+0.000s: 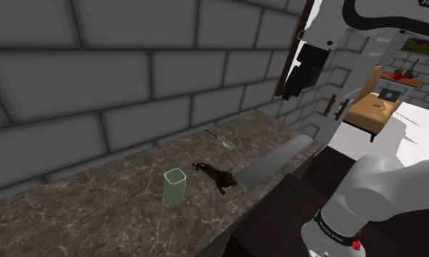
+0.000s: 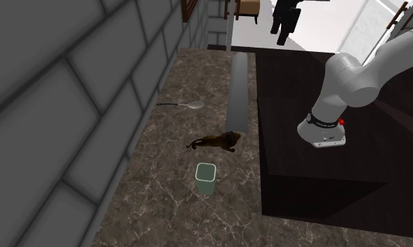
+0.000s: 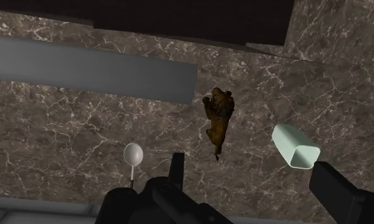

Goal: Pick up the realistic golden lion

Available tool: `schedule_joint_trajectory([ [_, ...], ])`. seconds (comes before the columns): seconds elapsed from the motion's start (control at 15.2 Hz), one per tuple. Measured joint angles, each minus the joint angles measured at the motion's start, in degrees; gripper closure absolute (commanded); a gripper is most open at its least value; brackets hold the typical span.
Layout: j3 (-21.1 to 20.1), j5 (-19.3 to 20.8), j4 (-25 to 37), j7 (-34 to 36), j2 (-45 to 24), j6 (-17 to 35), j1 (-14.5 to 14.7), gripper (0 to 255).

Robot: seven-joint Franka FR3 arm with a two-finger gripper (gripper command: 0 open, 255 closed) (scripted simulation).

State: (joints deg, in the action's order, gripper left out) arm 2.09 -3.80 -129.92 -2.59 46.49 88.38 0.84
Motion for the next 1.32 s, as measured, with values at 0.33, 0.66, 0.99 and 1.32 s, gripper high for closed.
schedule_joint_trajectory([
  [0.33, -1.34, -0.6, -4.54, 1.64, -1.05, 5.78, -0.13, 0],
  [0.66, -3.93, -1.8, -12.25, 4.62, -3.1, 16.01, -0.11, 0],
  [0.99, -6.42, -2.83, -17.21, 7.38, -9.3, 27.59, -0.09, 0],
  [1.32, -9.09, -3.62, -20.68, 10.62, -16.46, 38.69, -0.03, 0],
])
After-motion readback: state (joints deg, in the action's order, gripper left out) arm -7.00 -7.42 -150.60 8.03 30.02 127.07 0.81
